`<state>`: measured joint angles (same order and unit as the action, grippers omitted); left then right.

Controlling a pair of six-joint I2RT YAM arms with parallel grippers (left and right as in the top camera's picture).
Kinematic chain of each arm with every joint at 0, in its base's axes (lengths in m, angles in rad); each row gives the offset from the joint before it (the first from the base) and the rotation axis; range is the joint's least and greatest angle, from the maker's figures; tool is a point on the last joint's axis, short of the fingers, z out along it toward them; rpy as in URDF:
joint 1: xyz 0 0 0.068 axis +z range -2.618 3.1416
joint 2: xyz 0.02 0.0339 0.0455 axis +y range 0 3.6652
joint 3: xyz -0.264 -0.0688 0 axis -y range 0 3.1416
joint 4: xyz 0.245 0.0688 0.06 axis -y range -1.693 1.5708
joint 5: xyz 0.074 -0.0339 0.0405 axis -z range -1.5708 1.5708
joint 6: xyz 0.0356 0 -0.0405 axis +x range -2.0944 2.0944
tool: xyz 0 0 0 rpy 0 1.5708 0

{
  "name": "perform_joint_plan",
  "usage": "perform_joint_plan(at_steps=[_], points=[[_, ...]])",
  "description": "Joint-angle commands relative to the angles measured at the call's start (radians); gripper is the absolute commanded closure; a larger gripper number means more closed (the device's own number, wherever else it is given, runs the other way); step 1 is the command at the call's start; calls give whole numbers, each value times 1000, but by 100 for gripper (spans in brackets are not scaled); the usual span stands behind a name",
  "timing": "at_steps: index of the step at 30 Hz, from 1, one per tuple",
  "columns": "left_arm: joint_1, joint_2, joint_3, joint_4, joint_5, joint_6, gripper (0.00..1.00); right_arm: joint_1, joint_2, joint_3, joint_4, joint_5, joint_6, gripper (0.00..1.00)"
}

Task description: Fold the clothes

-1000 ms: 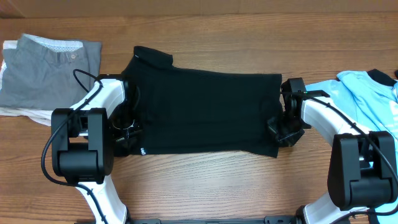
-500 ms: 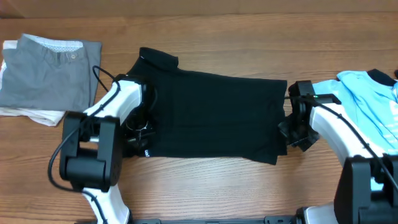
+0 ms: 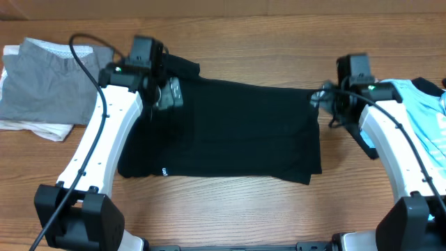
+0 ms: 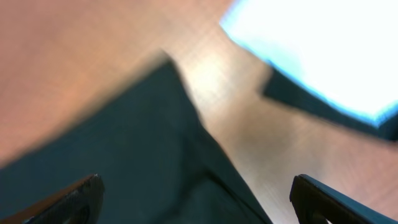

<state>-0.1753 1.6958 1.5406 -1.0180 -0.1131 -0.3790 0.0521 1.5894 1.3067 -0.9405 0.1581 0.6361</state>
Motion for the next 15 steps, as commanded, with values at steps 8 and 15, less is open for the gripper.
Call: perform_joint_plan(at_steps=[8,15], points=[[144,233,364,126,143,179,12,-3,-18,128,187,-30,-174,0],[243,546,583,122,435,222,4,-3,-8,120,107,-86,-174,0]])
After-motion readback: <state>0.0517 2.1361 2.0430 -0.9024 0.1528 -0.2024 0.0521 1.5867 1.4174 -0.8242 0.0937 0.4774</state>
